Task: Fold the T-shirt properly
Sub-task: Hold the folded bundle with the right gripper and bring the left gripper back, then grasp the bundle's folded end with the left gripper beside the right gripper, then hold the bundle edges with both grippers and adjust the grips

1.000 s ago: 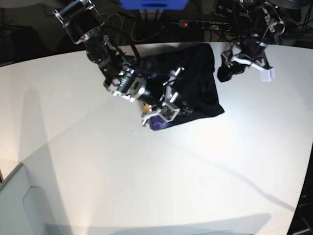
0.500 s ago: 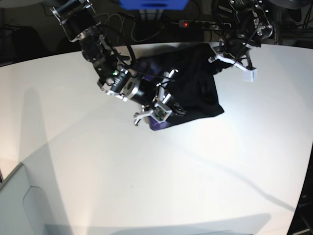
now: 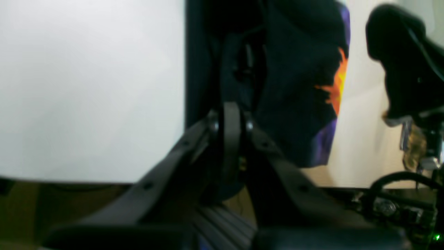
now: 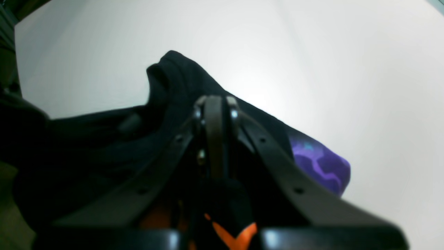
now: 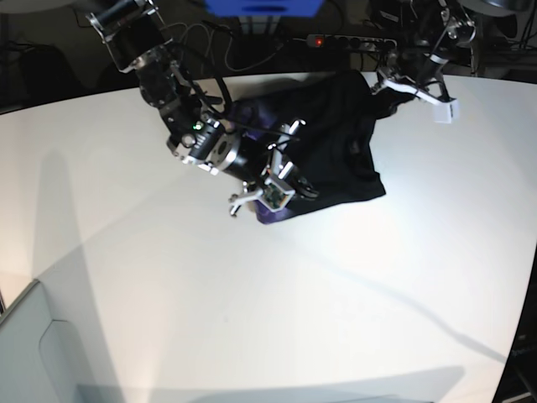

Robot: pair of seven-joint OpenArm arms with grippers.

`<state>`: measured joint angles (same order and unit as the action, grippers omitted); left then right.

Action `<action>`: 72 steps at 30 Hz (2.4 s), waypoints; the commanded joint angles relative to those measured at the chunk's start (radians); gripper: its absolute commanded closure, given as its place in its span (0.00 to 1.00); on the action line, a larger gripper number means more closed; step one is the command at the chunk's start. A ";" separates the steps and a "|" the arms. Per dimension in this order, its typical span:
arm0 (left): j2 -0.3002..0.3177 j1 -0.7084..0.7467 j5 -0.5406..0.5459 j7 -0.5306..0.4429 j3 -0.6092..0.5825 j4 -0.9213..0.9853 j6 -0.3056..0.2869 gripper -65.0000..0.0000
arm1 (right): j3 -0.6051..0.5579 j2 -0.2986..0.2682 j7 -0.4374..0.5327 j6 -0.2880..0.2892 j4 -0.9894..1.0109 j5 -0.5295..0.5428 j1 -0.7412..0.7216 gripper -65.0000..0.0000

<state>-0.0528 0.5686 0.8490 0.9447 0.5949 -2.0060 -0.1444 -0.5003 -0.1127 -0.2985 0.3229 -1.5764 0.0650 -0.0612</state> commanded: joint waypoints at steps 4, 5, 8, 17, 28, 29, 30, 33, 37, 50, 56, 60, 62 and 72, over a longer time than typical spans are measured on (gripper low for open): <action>0.003 0.004 0.011 -0.033 0.017 0.026 -0.005 1.00 | 0.002 0.006 0.028 0.000 -0.014 0.016 -0.018 0.99; 0.003 0.001 0.009 -0.033 0.013 0.049 -0.005 1.00 | 0.002 0.006 0.028 0.000 -0.014 0.016 -0.018 0.99; 0.003 -0.008 0.009 -0.043 0.007 0.113 -0.005 1.00 | 0.002 0.008 0.028 0.002 -0.014 0.016 -0.018 0.99; 0.011 -0.048 0.009 -0.043 0.010 0.239 -0.004 1.00 | -0.005 0.011 0.012 0.006 -0.012 0.016 -0.013 0.99; 0.012 -0.005 0.017 -0.040 0.017 0.086 -0.005 0.46 | 0.002 0.018 -0.058 0.005 -0.052 0.016 -0.002 0.66; 0.012 0.001 0.019 -0.040 0.017 0.052 -0.005 0.46 | 0.005 0.011 -0.055 0.002 -0.065 0.016 0.001 0.65; 0.012 0.008 0.020 -0.040 0.017 0.017 -0.005 0.45 | 0.018 -0.002 -0.055 0.002 -0.083 0.016 0.004 0.66; 0.011 0.014 0.063 -0.040 0.017 -0.028 -0.005 0.45 | 0.065 -0.009 -0.055 0.002 -0.114 0.016 0.024 0.65; 0.029 0.009 0.129 -0.040 0.046 -0.023 0.002 0.45 | 0.191 -0.009 -0.055 0.005 -0.126 0.016 0.076 0.64; 0.049 -0.220 0.006 -0.040 -0.014 0.242 0.004 0.45 | 0.325 -0.048 -0.055 0.006 -0.147 0.016 0.177 0.40; 0.046 -0.267 -0.020 -0.040 -0.016 0.330 0.001 0.45 | 0.325 -0.072 -0.060 0.006 -0.181 0.016 0.185 0.40; 0.051 -0.259 -0.012 -0.040 -0.046 0.337 -0.002 0.45 | 0.325 -0.072 -0.061 0.006 -0.183 0.016 0.188 0.40; 0.051 -0.243 -0.010 -0.039 -0.049 0.305 -0.004 0.45 | 0.325 -0.072 -0.061 0.006 -0.183 0.016 0.188 0.40; 0.049 -0.243 -0.023 -0.039 -0.051 0.195 0.004 0.45 | 0.323 -0.071 -0.061 0.006 -0.178 0.016 0.186 0.40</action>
<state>-0.0120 0.3252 0.8135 0.9123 0.5419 -1.7981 -0.1390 -0.1799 -0.1822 -0.3843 0.3267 -1.7382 0.0662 0.1341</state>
